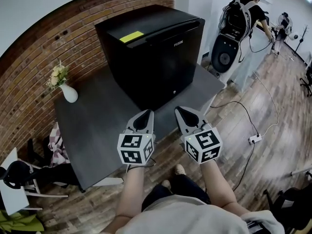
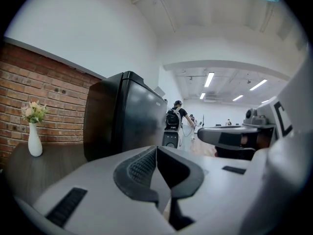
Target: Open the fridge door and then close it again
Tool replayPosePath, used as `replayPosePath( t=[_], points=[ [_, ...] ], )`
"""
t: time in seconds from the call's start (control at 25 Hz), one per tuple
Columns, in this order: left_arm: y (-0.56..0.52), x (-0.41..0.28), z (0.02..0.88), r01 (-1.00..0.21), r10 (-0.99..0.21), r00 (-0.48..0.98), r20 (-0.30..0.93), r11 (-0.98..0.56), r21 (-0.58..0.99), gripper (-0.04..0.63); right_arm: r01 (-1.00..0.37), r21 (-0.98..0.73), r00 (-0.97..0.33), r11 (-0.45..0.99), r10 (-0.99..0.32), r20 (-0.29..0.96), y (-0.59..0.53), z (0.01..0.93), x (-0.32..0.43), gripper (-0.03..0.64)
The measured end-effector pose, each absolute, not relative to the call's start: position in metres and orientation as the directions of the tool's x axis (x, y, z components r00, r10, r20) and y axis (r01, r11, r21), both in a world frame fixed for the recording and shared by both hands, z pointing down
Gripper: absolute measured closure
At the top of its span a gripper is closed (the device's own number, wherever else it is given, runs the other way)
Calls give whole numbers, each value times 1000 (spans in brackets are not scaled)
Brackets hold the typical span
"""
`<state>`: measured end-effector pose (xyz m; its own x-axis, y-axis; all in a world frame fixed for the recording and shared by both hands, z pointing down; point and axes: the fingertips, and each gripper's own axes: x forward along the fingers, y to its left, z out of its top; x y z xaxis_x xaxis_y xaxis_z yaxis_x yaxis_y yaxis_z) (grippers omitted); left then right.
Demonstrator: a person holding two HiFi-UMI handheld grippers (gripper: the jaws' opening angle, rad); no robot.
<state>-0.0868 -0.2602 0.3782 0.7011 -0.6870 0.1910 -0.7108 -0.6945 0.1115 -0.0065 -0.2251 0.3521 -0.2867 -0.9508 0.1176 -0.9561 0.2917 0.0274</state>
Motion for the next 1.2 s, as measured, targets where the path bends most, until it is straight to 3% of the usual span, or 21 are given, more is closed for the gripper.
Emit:
replayPosePath(
  t=[0.8, 0.92, 1.2],
  points=[
    [-353, -90, 350, -826, -817, 563, 125, -562, 51, 582, -823, 153, -548, 547, -835, 36, -329, 308, 10, 618],
    [-362, -88, 352, -826, -817, 563, 124, -560, 59, 499, -792, 254, -562, 555, -826, 50, -341, 299, 13, 561],
    [-380, -83, 359, -836, -826, 549, 130, -545, 68, 407, -712, 445, -585, 544, -809, 53, -367, 267, 17, 507]
  ],
)
